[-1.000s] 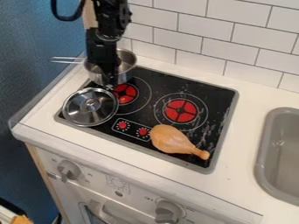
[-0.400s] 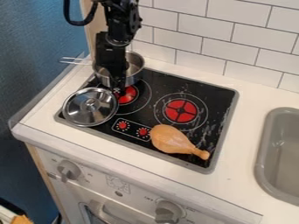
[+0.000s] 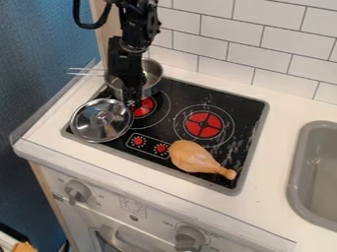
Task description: Move the silver pot to the left burner on top of the silver lid.
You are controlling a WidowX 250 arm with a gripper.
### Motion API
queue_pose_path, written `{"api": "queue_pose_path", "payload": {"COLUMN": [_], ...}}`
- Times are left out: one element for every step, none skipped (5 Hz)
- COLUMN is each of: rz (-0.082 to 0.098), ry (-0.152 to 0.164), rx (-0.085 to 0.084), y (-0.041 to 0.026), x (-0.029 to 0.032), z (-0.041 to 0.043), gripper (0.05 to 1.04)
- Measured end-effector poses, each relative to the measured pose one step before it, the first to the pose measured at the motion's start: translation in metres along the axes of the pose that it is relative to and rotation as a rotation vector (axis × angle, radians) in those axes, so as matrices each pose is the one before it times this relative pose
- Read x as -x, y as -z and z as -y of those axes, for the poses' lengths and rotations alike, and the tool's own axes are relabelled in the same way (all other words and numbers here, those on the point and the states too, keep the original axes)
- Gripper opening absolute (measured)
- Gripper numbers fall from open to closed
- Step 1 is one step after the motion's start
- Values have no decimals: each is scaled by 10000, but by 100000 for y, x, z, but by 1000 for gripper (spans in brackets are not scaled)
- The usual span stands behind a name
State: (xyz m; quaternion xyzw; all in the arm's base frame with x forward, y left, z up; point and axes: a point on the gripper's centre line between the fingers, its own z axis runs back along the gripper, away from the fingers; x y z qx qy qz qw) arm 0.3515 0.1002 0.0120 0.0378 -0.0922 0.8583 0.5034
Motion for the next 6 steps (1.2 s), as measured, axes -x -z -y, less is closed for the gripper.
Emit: {"api": "queue_pose_path", "payload": {"rz": [-93, 99, 547, -339, -53, 493], "ry": [118, 209, 370, 229, 255, 591], "rx": [27, -124, -118, 581, 560, 58], "y": [-179, -80, -1452, -2808, -2321, -280], "x": [480, 97, 173, -163, -27, 656], "z": [-76, -251, 491, 490, -300, -337], "gripper": [869, 1009, 1007, 1000, 1001, 1001]}}
